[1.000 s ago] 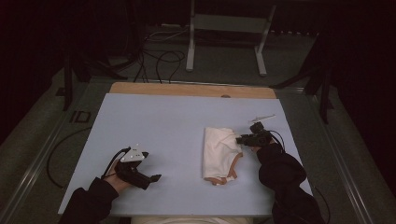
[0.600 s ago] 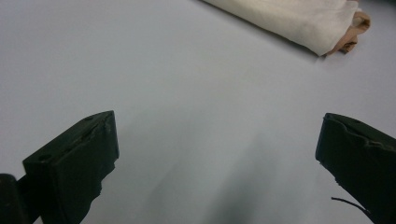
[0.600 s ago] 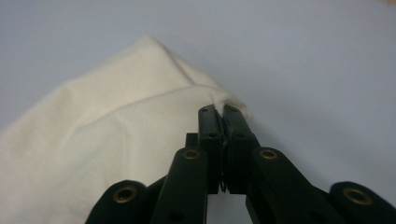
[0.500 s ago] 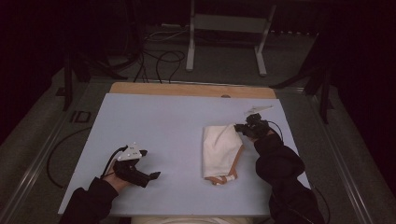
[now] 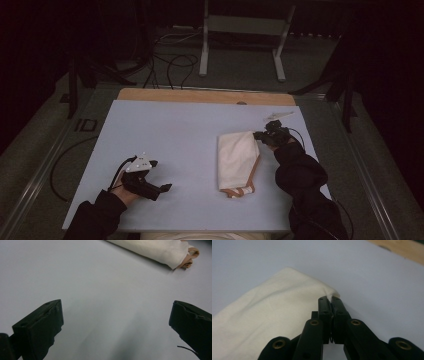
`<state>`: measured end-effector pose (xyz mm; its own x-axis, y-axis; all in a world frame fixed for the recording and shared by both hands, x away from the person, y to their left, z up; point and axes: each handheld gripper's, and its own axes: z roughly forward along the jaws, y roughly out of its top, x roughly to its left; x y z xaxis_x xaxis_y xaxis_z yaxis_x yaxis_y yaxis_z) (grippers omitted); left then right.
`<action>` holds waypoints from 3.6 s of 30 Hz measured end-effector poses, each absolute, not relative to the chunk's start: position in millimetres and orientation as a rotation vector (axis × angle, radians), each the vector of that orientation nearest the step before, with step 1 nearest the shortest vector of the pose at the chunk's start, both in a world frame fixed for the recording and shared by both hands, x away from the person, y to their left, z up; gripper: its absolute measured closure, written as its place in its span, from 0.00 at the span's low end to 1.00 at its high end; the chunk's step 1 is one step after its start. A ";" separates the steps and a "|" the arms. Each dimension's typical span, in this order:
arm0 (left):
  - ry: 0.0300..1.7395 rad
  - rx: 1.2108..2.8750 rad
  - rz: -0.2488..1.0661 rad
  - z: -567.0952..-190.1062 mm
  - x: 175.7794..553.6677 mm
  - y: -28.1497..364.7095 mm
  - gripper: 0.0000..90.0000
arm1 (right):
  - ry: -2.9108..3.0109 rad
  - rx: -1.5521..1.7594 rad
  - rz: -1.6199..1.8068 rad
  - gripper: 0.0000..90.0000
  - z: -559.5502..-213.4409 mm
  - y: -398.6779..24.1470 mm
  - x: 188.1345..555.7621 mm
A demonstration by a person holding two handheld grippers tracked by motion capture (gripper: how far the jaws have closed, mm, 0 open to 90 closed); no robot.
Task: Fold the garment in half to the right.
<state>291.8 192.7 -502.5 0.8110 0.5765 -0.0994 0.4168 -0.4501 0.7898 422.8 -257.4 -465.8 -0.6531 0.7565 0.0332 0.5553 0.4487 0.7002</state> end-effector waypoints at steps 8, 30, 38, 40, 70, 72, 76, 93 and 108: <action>0.730 2.101 0.251 -501.6 291.3 193.5 0.00 | 2.436 1.194 0.955 0.98 -483.2 -264.9 430.0; 0.746 2.095 0.271 -500.5 292.1 198.5 0.00 | 2.463 1.262 0.879 0.97 -511.7 -265.4 434.8; 0.747 2.098 0.276 -500.4 292.3 199.6 0.00 | 2.459 1.261 0.874 0.91 -510.2 -266.3 435.0; 0.748 2.099 0.280 -500.4 292.4 199.8 0.00 | 2.461 1.259 0.875 0.87 -508.2 -266.8 434.8; 0.759 2.104 0.266 -502.4 293.9 204.1 0.00 | 2.438 1.208 1.029 0.22 -475.2 -247.3 434.7; 0.757 2.109 0.267 -502.5 293.8 204.2 0.00 | 2.453 1.202 1.050 0.18 -474.8 -245.3 434.9; 0.757 2.117 0.265 -503.4 293.3 204.7 0.00 | 2.485 1.197 1.098 0.14 -473.9 -240.5 434.3; 0.754 2.135 0.256 -505.0 290.9 206.9 0.00 | 2.529 1.089 1.084 0.12 -464.3 -223.4 429.9; 0.766 2.123 0.263 -503.5 288.4 212.4 0.00 | 2.513 1.003 1.158 0.12 -447.8 -223.6 412.3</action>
<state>288.4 212.4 -503.5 0.7910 0.6066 -0.0794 0.4295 -0.4582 0.7782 412.3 -223.6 -447.8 -0.7503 0.6540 0.0973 0.4988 0.4633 0.7325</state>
